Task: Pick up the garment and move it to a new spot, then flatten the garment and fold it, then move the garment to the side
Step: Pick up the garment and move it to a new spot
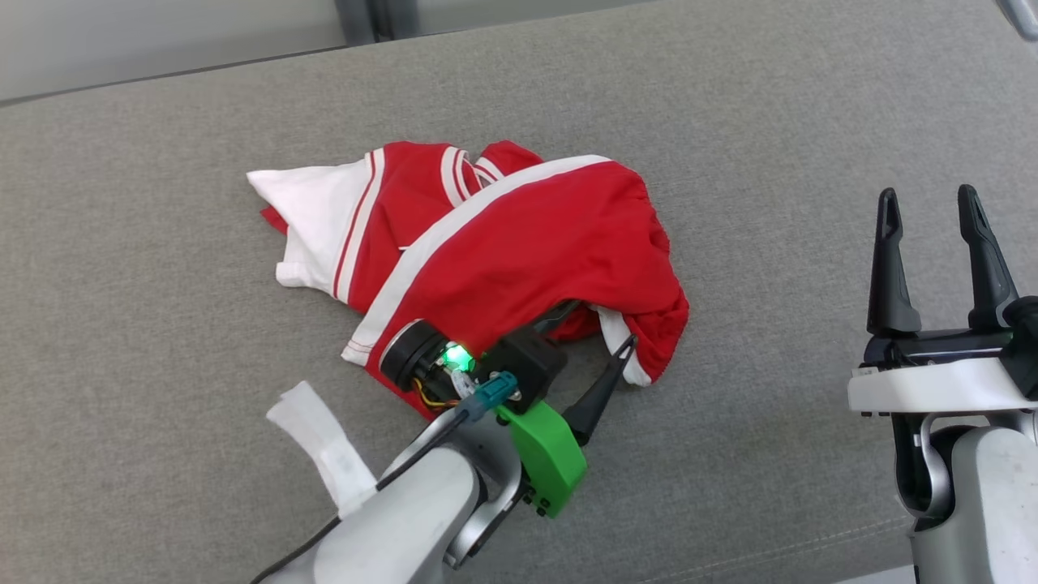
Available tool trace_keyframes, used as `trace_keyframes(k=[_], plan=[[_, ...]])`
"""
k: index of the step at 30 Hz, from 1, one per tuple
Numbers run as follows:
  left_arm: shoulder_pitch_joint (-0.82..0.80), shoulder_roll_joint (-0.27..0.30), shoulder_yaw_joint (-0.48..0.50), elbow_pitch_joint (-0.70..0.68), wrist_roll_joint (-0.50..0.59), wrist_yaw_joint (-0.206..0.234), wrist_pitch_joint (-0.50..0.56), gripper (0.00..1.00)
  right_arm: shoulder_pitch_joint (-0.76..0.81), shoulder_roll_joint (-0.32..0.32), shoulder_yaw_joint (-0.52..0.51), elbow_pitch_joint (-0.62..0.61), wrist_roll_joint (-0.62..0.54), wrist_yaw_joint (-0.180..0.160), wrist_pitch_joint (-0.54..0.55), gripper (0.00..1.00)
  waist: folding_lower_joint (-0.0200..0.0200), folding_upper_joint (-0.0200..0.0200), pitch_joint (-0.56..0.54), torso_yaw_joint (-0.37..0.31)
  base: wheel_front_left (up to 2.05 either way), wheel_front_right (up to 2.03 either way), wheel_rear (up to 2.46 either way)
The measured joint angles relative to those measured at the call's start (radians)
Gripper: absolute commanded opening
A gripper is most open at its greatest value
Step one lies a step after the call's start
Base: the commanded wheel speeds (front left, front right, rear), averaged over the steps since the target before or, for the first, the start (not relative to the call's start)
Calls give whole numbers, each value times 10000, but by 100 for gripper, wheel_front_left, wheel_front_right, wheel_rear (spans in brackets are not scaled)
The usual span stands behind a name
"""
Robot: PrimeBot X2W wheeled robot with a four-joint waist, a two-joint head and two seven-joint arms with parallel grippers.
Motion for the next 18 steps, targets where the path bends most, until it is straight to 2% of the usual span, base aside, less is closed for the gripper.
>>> trace_keyframes(k=[5,8,13,18], plan=[[487,784,788,-888,-382,627,-8,100,210,0,-98,-77,-94,2,0,100,0,0,-273,359,0,0,0],[518,1394,1350,-961,-568,803,0,100,214,0,-73,-107,-105,2,-2,100,0,0,-339,453,0,0,0],[275,2138,2029,-374,-819,894,213,100,205,0,23,-102,-115,2,0,100,0,0,-241,311,0,0,0],[-383,2305,2462,541,-1183,706,445,100,120,-2,138,-90,-82,0,-2,100,0,0,17,-68,0,0,0]])
